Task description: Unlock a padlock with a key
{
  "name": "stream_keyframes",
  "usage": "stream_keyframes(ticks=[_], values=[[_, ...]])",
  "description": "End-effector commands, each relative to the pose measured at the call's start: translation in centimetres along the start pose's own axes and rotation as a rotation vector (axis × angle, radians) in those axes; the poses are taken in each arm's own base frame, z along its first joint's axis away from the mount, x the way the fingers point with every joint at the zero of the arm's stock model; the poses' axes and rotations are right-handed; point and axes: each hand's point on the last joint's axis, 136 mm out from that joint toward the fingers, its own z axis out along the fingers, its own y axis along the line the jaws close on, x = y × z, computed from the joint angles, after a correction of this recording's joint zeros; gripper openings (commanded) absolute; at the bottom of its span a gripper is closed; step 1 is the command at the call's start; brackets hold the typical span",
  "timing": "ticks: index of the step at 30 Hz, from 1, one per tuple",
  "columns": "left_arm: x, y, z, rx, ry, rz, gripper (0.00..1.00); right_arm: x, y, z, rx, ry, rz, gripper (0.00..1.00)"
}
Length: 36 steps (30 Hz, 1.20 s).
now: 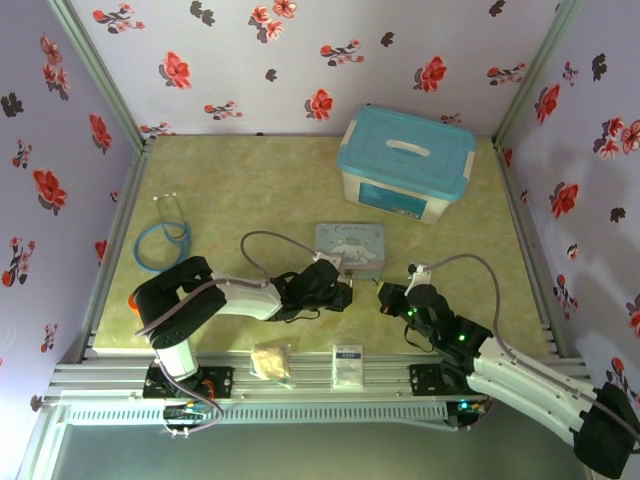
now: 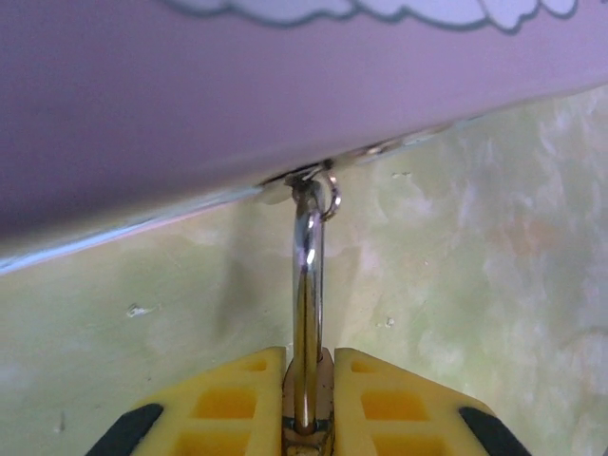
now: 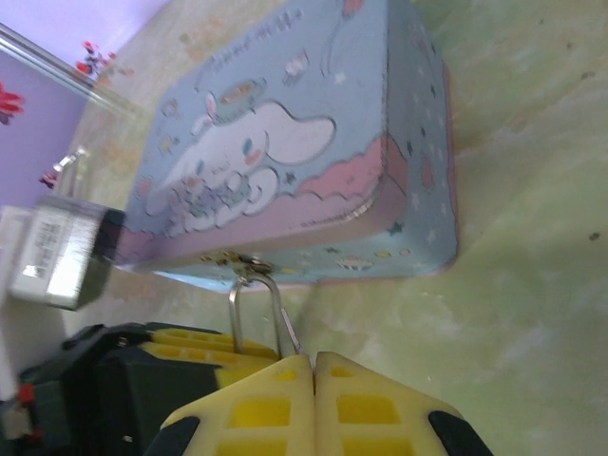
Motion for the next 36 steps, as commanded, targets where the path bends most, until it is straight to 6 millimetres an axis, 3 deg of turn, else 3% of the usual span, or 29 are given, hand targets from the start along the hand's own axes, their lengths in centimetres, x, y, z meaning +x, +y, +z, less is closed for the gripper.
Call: stream_keyframes(ticks=[1,8,14,27,33,36], values=[[-2.0,-0.4,-1.5,0.022,-0.124,-0.11,0.01,-0.3,1.4,0.4,-0.035,0.015,0.047,0.0],[-3.3,0.7,-3.6,0.008,-0.232,-0.162,0.0,0.9,3.3,2.5,-0.1,0.092,0.072,0.0],[-3.4,2.3,-5.1,0.0,-0.271,-0.205,0.0,0.6,6.5,3.6,-0.195,0.129,0.019,0.0],[-3.2,3.1,-7.2,0.017,-0.303,-0.237,0.0,-0.9,7.1,8.4,-0.208,0.155,0.045,0.0],[-4.1,2.4,-7.8,0.052,-0.342,-0.246,0.0,-1.4,6.8,9.3,-0.227,0.17,0.053,0.0],[-5.0,2.4,-8.4,0.066,-0.399,-0.276,0.0,-0.8,6.8,8.6,-0.244,0.194,0.095,0.0]])
